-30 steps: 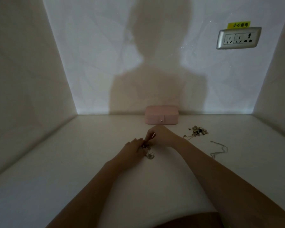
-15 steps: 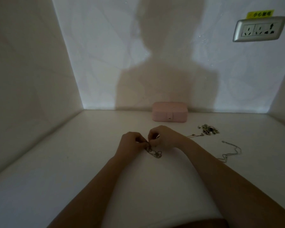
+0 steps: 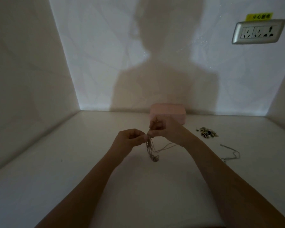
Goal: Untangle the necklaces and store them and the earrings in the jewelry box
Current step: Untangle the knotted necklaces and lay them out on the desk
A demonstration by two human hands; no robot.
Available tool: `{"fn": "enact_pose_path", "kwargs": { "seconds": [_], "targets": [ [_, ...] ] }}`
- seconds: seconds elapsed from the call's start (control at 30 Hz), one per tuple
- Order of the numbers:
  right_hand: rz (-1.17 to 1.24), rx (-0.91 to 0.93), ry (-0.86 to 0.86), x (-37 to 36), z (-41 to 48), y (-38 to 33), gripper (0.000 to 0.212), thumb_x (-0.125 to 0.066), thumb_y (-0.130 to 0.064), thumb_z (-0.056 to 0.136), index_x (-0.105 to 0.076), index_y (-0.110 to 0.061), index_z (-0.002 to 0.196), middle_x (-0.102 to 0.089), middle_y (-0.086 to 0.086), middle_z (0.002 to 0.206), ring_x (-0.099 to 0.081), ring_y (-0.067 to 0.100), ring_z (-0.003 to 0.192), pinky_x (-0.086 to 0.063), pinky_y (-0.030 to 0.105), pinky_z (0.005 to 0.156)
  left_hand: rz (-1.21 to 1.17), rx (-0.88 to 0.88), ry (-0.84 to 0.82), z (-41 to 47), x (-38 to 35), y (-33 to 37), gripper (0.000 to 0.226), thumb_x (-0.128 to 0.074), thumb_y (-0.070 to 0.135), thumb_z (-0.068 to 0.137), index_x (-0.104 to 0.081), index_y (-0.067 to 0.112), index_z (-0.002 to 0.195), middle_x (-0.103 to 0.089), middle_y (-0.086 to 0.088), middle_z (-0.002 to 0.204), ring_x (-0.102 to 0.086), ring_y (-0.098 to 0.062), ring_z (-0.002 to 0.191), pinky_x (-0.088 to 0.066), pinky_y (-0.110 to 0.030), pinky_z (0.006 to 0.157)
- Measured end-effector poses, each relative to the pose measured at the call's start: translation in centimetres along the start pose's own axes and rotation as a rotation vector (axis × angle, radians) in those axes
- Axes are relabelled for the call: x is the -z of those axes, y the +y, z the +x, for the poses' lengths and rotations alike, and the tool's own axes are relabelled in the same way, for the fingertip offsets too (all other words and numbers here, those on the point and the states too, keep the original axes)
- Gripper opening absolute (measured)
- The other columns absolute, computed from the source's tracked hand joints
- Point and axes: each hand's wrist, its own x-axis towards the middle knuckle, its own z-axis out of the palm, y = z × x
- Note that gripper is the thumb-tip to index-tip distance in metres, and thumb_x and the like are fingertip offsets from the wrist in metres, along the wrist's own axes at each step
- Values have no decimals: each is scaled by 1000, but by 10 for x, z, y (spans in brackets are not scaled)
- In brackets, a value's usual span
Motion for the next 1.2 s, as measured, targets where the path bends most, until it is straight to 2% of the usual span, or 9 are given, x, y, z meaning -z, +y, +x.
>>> {"fn": "enact_pose_path", "kwargs": {
  "seconds": [0.17, 0.3, 0.47, 0.57, 0.67, 0.77, 0.93, 1.1, 1.2],
  "targets": [
    [-504, -36, 35, 7, -6, -1, 19, -67, -3, 79, -67, -22, 79, -59, -10, 66, -50, -2, 57, -41, 15, 60, -420, 64, -75, 0, 8, 10, 11, -53, 13, 88, -60, 8, 81, -63, -2, 78, -61, -14, 82, -50, -33, 90],
    [-557, -24, 143, 5, -5, -1, 10, -63, -8, 81, -67, -16, 77, -56, -7, 67, -45, 0, 54, -34, 14, 54, -624, 98, -101, 0, 2, 13, 13, -48, 16, 88, -54, 9, 79, -59, -1, 62, -62, -15, 70, -51, -35, 90],
    [-44, -112, 295, 4, 0, -5, 24, -54, 5, 85, -62, -11, 70, -62, 2, 72, -57, 10, 71, -49, 18, 67, -596, 73, -3, 1, 4, 15, 22, -41, 16, 98, -46, 11, 77, -29, 5, 40, -45, -12, 46, -51, -37, 86],
    [467, -187, 272, 6, -1, -12, 29, -39, 9, 88, -56, -5, 68, -60, 8, 66, -59, 19, 70, -52, 28, 74, -673, 102, 9, -1, 7, 19, 21, -45, 20, 95, -49, 10, 76, -24, 5, 38, -35, -11, 41, -53, -27, 59],
    [811, -222, 232, 5, -3, -13, 29, -33, 8, 88, -50, -6, 69, -53, 6, 56, -57, 19, 57, -56, 33, 71, -723, 127, -64, -2, 11, 23, 27, -51, 29, 85, -46, 15, 63, -23, 6, 37, -31, -11, 38, -45, -22, 47],
    [870, -260, 296, 5, 0, -12, 27, -35, 5, 92, -50, -9, 75, -45, 1, 49, -45, 11, 40, -52, 24, 49, -768, 142, -130, -2, 18, 23, 38, -50, 35, 84, -42, 19, 52, -24, 7, 39, -27, -8, 36, -31, -19, 38],
    [303, -277, 341, 7, -2, -2, 12, -53, -9, 93, -54, -10, 81, -36, -3, 52, -28, 4, 36, -29, 16, 35, -854, 68, -150, -2, 31, 28, 19, -74, 29, 64, -71, 15, 77, -30, 8, 48, -14, -4, 37, -16, -15, 31],
    [681, -424, 180, 7, -7, -13, 50, -45, -46, 94, -58, -9, 64, -41, 0, 39, -36, 10, 32, -40, 18, 39, -859, 32, -128, -7, 47, 38, 34, -65, 23, 62, -74, 21, 95, -20, 7, 56, -7, -6, 44, -10, -13, 31],
    [911, -409, 85, 10, -8, -15, 71, -32, -57, 93, -67, -6, 58, -44, 2, 37, -32, 7, 27, -34, 15, 32, -1011, 64, -357, -2, 60, 28, 31, -46, 4, 78, -69, 9, 98, -50, -2, 66, -22, -7, 48, -32, -13, 31]
  ]
}}
